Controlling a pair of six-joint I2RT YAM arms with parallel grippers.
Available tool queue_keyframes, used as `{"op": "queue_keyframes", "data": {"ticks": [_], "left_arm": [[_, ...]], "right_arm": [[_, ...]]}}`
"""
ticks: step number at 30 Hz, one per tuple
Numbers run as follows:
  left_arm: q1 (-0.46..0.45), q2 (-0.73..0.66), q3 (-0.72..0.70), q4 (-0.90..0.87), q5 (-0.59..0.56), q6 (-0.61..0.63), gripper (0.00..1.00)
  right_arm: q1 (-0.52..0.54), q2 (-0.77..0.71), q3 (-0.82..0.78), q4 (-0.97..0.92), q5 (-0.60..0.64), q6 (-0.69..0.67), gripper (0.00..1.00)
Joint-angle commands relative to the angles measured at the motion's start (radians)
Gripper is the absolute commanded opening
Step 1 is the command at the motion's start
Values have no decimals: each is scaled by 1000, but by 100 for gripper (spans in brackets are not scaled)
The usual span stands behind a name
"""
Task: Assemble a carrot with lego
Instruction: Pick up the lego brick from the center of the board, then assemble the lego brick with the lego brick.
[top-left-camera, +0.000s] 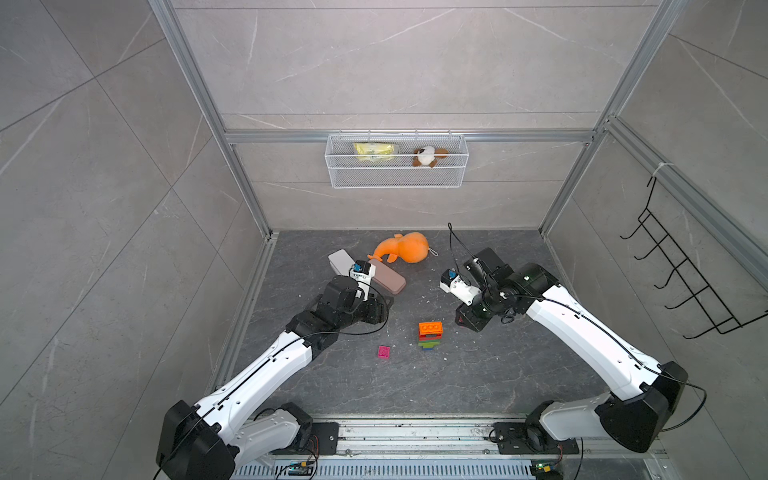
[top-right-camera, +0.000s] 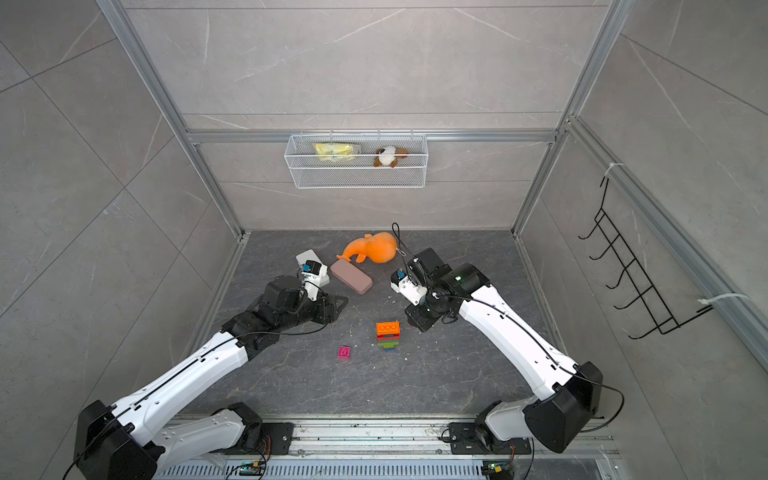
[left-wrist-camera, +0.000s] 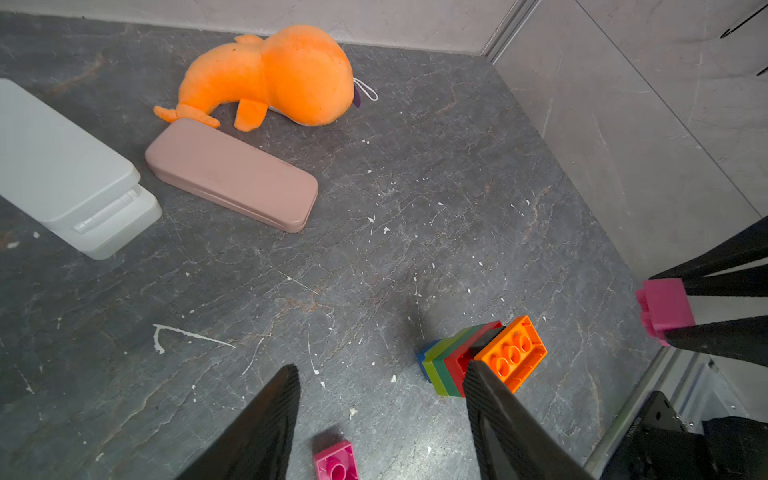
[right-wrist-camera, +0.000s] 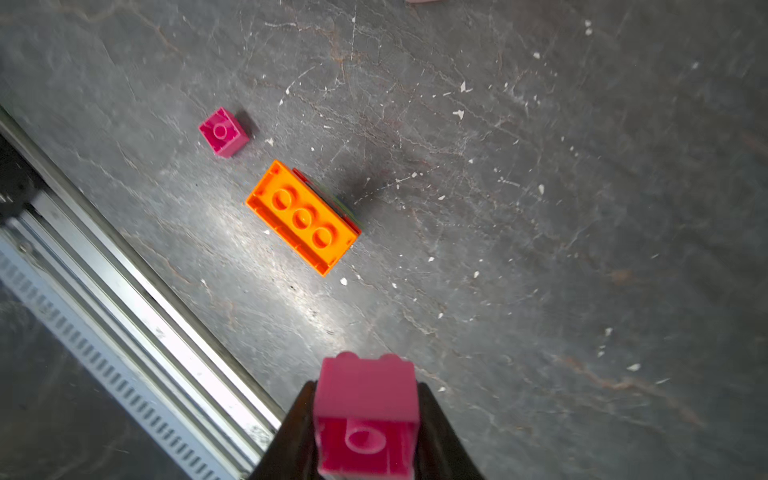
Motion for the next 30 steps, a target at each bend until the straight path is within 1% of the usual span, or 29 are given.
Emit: {"op": "queue_keyframes", "data": {"ticks": [1,3,6,9,13,20,25,30], "left_arm": [[-2,11,-9,45,73,-64,65],[-6,29,-9,54,97,-85,65],[-7,42,-18,72,111,-116,65],[-9,46,-34,88,117,-142,64],[-18,65,-48,108,152,-199,63],[-39,129,-46,122,264,-316,63],[-40,168,-39,129,320,-375,60],[-40,193,-68,201,402,-440,58]], "right_arm": [[4,35,44,-39,67,-234,16],[4,47,57,-36,70,-311,15],[4,58,65,-31,36,-442,15],[3,73,80,-39,-7,-527,15],[5,104,91,-54,-41,-612,14],[7,173,129,-93,-106,-676,12],[16,214,131,-82,-122,-708,11],[30,245,130,-66,-131,-725,10]]}}
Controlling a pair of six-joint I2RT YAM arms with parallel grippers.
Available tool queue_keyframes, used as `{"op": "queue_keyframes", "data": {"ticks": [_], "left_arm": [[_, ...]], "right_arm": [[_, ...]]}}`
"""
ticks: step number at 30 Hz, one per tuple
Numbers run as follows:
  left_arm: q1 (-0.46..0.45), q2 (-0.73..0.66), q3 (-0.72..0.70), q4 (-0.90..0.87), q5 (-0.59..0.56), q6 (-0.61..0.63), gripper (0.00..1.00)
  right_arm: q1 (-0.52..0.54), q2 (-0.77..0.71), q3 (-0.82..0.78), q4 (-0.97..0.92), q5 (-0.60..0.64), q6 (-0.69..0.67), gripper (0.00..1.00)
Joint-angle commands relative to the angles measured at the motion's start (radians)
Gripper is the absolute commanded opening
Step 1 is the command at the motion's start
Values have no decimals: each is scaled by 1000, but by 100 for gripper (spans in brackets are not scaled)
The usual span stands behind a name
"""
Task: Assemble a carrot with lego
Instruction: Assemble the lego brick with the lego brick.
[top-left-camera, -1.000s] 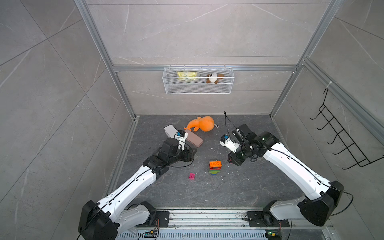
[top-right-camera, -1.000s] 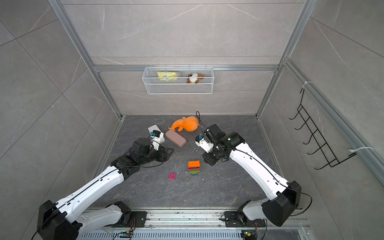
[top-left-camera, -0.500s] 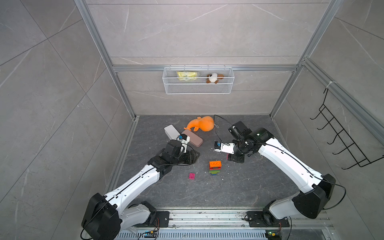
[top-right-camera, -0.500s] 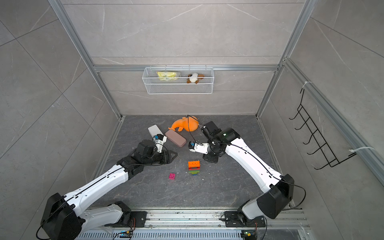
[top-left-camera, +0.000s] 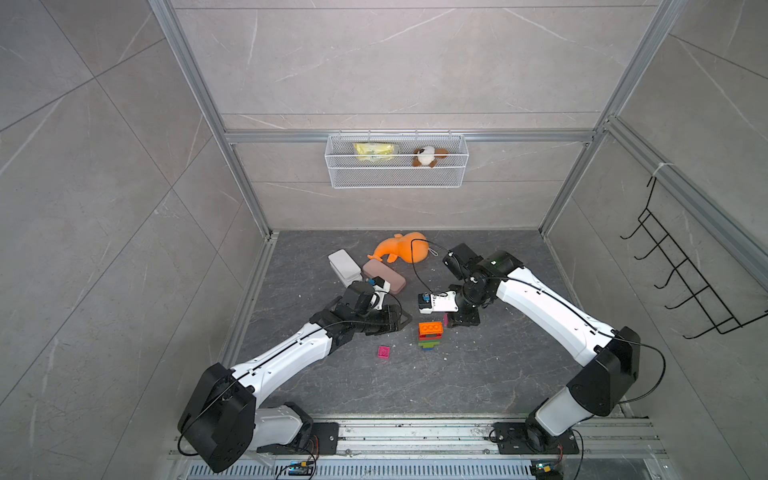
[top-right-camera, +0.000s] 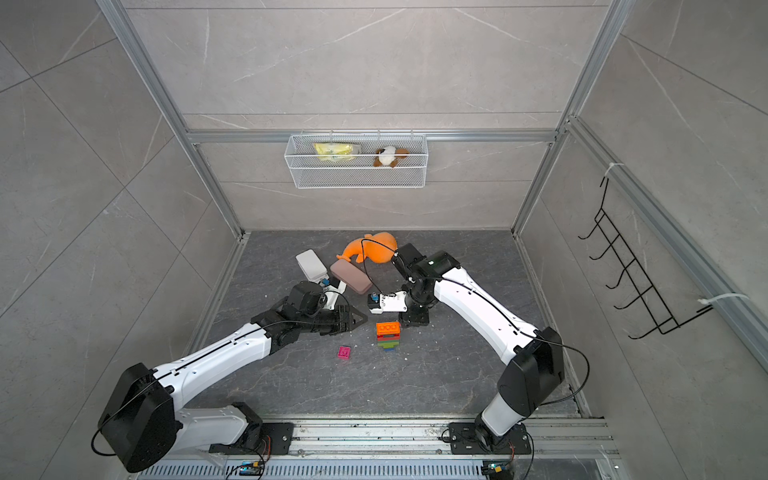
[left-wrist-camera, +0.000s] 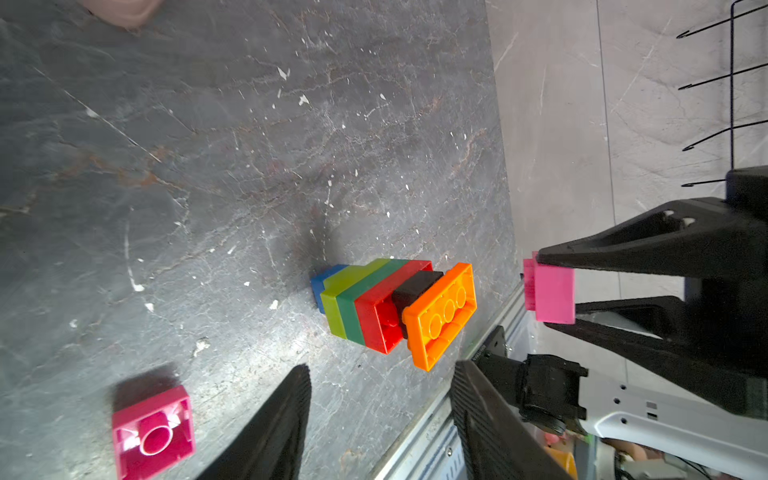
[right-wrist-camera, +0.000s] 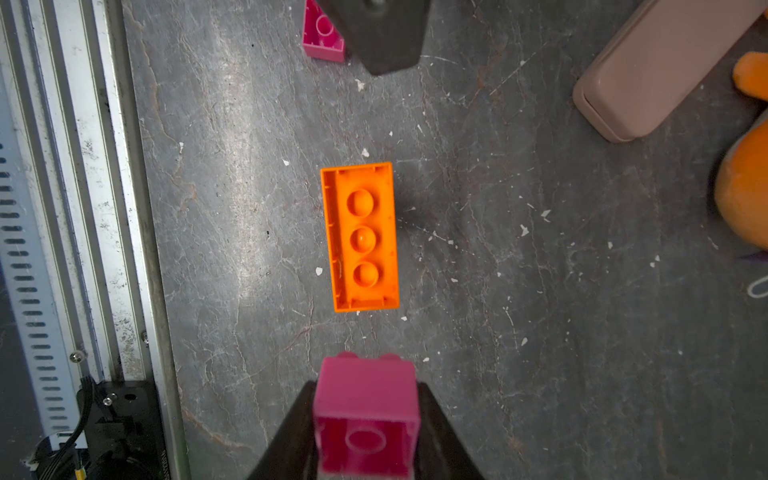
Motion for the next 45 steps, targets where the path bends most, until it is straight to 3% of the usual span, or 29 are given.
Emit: {"op": "queue_keyframes", "data": {"ticks": [1,16,45], "left_arm": [[-1,10,-24,100,98,-77,58],[-1,66,-143,399,206,-223,58],[-1,142,-117,386,215,-198,58]], "right_arm": [[12,25,21,-11,-37,-38,9],[20,63,16,-3,-37,-65,6],[33,152,83,-75,7,-65,6]]}}
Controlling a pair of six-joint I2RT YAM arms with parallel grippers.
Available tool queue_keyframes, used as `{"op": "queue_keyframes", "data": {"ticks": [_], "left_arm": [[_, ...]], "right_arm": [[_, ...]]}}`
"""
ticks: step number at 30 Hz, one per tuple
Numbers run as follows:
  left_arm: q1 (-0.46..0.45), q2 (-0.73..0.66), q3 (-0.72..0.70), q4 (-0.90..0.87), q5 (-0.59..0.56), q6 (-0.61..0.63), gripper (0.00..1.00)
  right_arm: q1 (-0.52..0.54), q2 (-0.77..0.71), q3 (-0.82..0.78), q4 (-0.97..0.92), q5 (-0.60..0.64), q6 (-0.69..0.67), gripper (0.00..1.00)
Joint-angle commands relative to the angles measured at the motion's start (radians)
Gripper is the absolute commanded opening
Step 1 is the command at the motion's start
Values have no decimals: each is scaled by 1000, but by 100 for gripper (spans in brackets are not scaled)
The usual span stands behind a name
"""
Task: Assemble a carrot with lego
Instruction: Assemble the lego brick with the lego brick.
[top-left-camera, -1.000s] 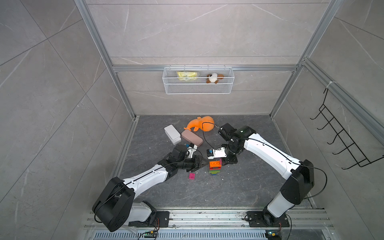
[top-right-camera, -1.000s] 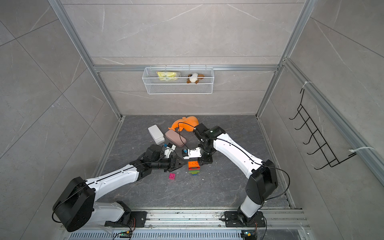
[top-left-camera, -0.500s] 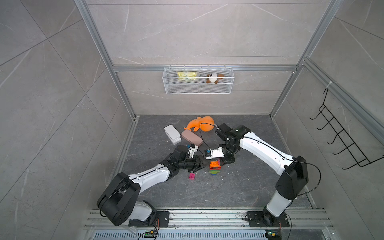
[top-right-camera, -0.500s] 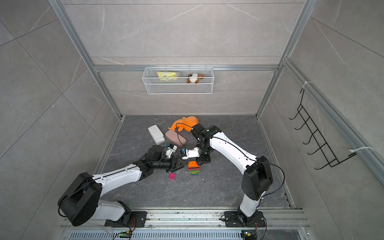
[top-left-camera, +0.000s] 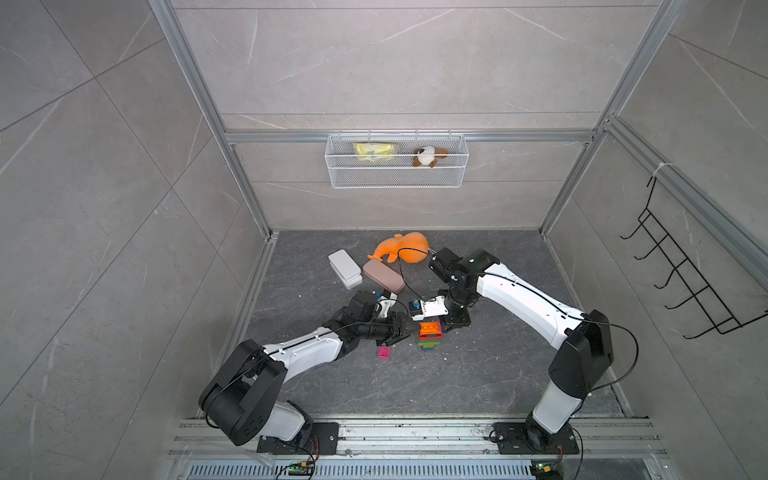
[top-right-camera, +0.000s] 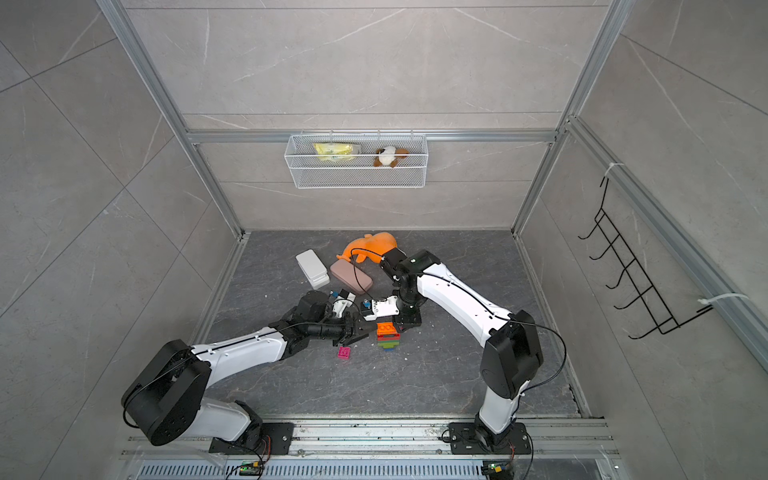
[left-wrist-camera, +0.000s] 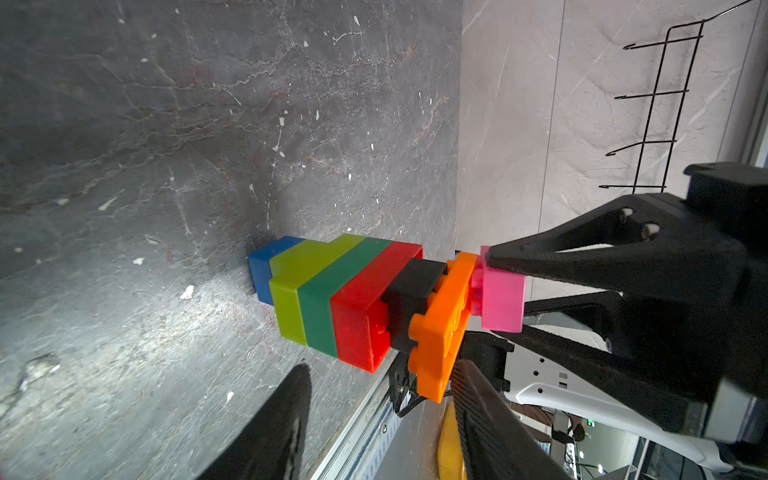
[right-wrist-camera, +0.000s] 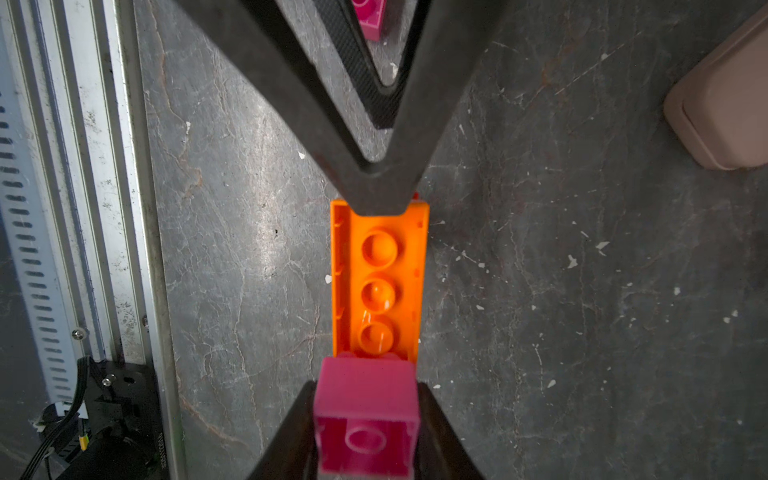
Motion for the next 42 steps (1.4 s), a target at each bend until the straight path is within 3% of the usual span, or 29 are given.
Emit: {"op": "queue_keyframes", "data": {"ticks": [1,24,42], "left_arm": [[-2,3,31,16,20,27,58],[-1,10,17,5,-2,46,58],[-1,25,-29,-3,-28,66,53]], "right_arm": [[8,26,32,-37,3,-13,6],[31,99,87,-106,63,15,5],[44,127,113,-149,29,48,5]]}}
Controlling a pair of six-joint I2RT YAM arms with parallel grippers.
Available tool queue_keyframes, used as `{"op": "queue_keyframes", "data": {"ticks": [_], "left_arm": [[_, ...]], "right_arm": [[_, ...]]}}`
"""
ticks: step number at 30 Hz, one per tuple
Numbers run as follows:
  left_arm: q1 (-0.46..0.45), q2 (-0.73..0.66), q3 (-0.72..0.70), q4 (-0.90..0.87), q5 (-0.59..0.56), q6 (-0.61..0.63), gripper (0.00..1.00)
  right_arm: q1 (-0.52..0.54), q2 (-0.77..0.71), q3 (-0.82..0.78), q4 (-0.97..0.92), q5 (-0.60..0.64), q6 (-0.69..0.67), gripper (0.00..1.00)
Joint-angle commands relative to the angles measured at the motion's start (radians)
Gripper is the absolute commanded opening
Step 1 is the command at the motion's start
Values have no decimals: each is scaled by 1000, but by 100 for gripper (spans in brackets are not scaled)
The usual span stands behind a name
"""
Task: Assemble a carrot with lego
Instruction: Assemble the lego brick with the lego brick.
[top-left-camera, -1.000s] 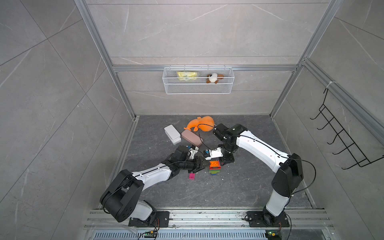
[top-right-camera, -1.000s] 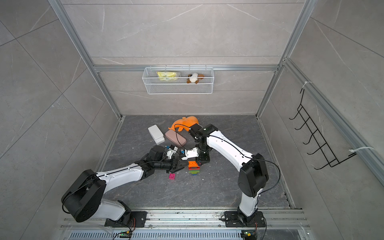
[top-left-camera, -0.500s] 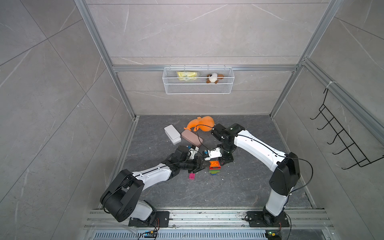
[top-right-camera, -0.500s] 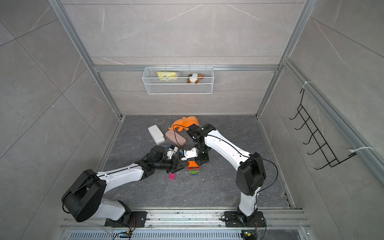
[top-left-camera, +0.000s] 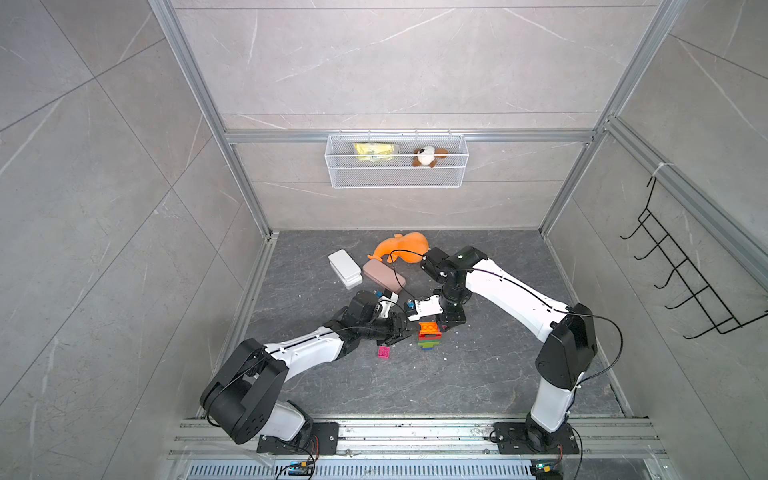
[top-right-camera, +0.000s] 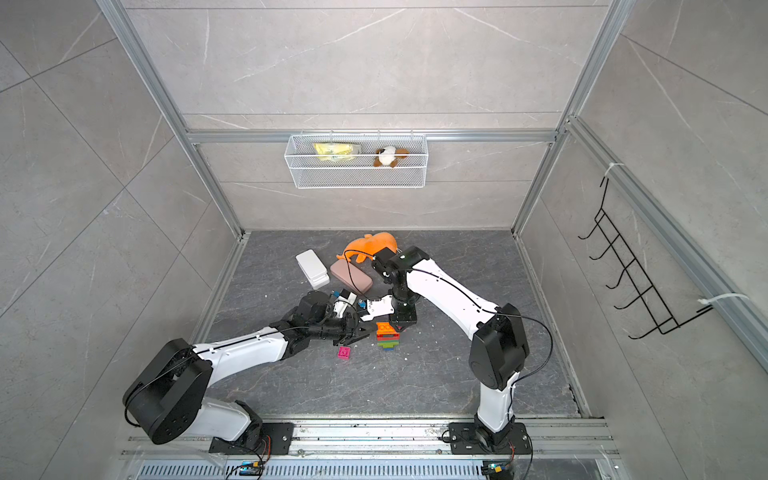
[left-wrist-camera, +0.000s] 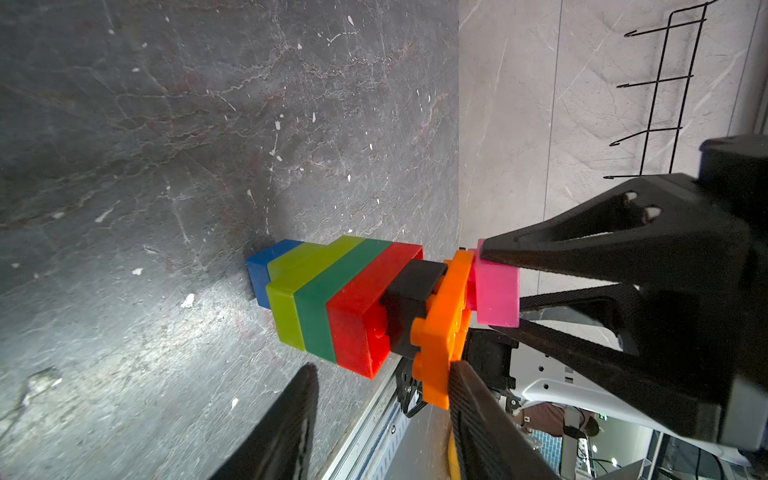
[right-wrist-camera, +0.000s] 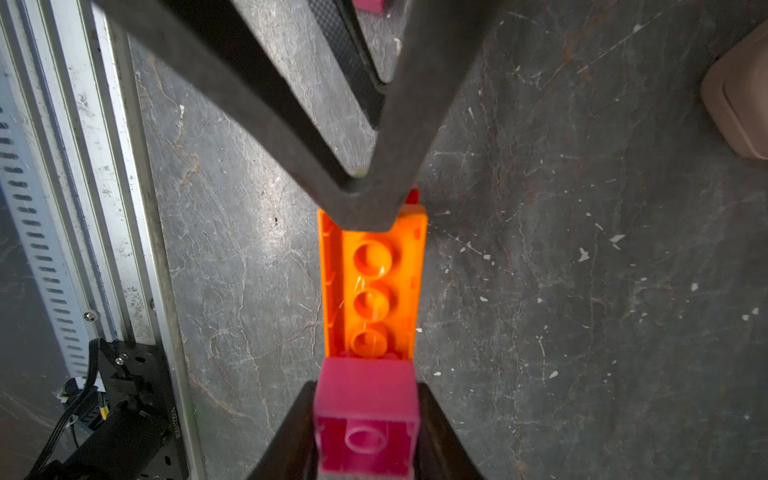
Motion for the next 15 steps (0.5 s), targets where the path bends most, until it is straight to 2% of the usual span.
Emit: {"op": "queue_keyframes", "data": {"ticks": [1,15], "left_arm": [[-1,16,-30,-17,-27,28,53],[-2,6,-61,-14,-52,41,53]], "right_arm": [[15,37,7,-61,-29,18,5],[15,66,38,-94,-52,31,6]]}}
